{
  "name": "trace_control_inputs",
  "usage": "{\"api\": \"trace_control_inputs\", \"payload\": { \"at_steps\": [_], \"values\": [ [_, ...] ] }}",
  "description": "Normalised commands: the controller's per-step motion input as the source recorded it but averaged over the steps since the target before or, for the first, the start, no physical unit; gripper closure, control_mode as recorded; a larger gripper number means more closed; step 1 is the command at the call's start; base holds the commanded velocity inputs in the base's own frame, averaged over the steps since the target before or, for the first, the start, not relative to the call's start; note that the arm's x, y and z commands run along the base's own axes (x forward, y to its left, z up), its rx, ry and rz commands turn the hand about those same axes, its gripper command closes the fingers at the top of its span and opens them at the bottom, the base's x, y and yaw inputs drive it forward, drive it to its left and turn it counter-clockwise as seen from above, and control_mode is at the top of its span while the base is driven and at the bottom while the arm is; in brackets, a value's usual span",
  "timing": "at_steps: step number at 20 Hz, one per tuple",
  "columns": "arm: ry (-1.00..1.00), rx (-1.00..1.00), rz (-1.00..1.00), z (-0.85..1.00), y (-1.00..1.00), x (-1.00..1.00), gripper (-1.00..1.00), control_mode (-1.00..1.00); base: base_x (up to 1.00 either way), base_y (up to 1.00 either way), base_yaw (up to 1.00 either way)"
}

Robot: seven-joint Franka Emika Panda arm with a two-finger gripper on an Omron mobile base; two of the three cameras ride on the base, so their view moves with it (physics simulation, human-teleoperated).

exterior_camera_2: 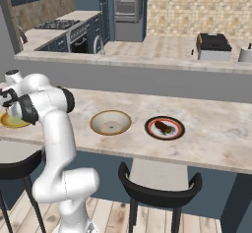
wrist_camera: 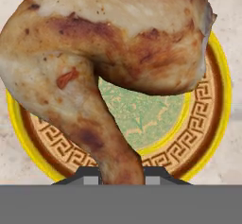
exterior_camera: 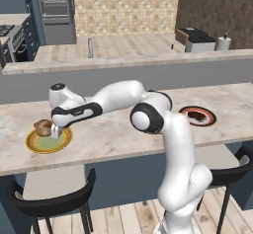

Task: Pick the chicken drumstick and sweet potato from their plates and place them in the bowl. Then put the bowl in the fridge.

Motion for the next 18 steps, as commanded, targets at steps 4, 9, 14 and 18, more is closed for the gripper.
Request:
{"api": "trace_control_inputs", "payload": {
  "at_steps": [4,9,14,18],
  "values": [
    [-0.05,0.05,-0.24,0.12,-0.51,-0.31,1.00,-1.00,0.00,0.00,0.00],
    [0.00,0.08,-0.27,0.09,-0.57,-0.21,1.00,-1.00,0.00,0.00,0.00],
    [0.06,0.09,-0.35,0.35,-0.56,-0.02,1.00,-1.00,0.00,0.00,0.00],
    [0.04,0.09,-0.34,0.41,-0.54,0.00,1.00,-1.00,0.00,0.00,0.00]
  ]
}}
